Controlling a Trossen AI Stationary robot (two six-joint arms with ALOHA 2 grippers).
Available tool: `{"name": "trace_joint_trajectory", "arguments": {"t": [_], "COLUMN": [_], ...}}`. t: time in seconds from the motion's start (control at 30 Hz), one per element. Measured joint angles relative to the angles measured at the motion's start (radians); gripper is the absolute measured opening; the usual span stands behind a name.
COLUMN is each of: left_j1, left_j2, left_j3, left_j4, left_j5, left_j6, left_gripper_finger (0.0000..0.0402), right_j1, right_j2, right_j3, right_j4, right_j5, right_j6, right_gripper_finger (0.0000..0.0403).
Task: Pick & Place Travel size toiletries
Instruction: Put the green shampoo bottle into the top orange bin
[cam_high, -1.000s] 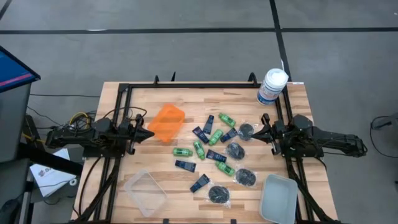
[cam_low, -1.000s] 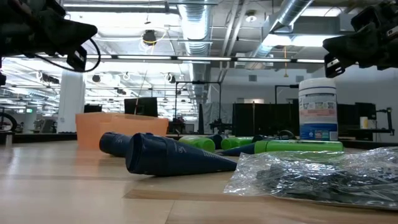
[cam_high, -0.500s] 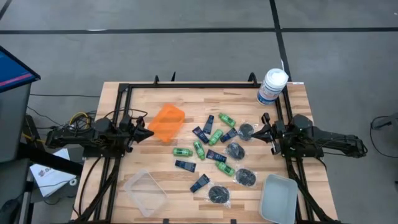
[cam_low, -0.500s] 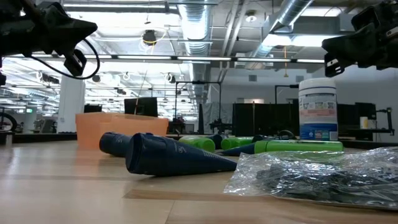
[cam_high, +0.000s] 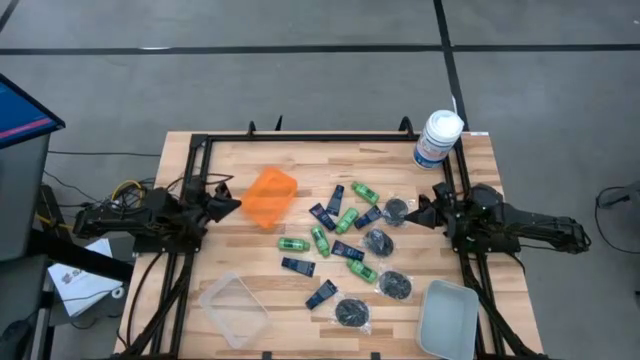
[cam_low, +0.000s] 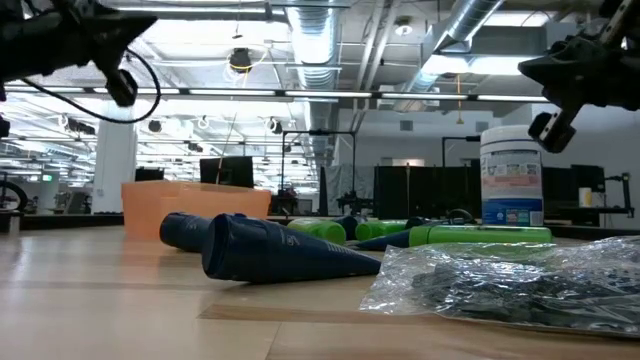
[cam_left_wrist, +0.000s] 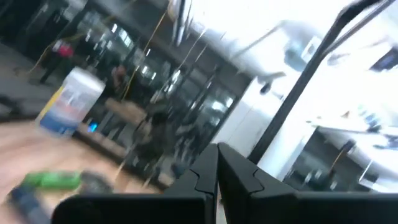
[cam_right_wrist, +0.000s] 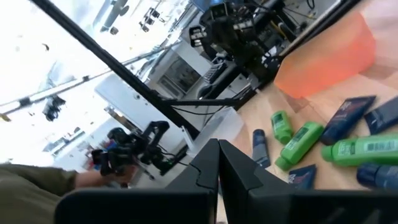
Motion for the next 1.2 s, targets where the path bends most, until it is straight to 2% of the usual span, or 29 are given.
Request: {"name": "trace_joint_trajectory", "arguments": {"t": [0.13,0.27,0.43,0.67,0.9,0.97,1.07,1.2], "left_j1": [0.0,0.0,0.0,0.0,-0.002,-0.002,-0.003,-0.009], "left_j2": [0.039,0.149,0.395,0.777,1.04,1.083,1.126,1.168], "left_j3": [0.008,0.102,0.284,0.554,0.833,0.904,0.997,1.033], "left_j4": [0.159,0.175,0.175,0.143,-0.022,-0.112,-0.352,-0.578], "left_j5": [-0.021,-0.025,0.035,0.239,0.45,0.461,0.462,0.408], "left_j6": [-0.026,-0.024,-0.001,0.0,-0.022,0.017,0.135,0.271], "left_gripper_finger": [0.0001,0.0001,0.0001,0.0019,0.007,0.0084,0.0091,0.0086], "right_j1": [0.0,0.0,0.0,0.0,0.0,0.0,0.0,0.0], "right_j2": [0.0,0.0,0.0,0.0,0.0,0.0,0.0,0.0], "right_j3": [0.0,0.0,0.0,0.0,0.0,0.0,0.0,0.0], "right_j4": [0.0,0.0,0.0,0.0,0.0,0.0,0.0,0.0], "right_j5": [0.007,0.029,0.029,0.029,0.029,0.029,0.029,0.029], "right_j6": [0.007,0.007,0.007,0.006,0.007,0.007,0.007,0.007], "right_gripper_finger": [0.0,0.0,0.0,0.0,0.0,0.0,0.0,0.0]}}
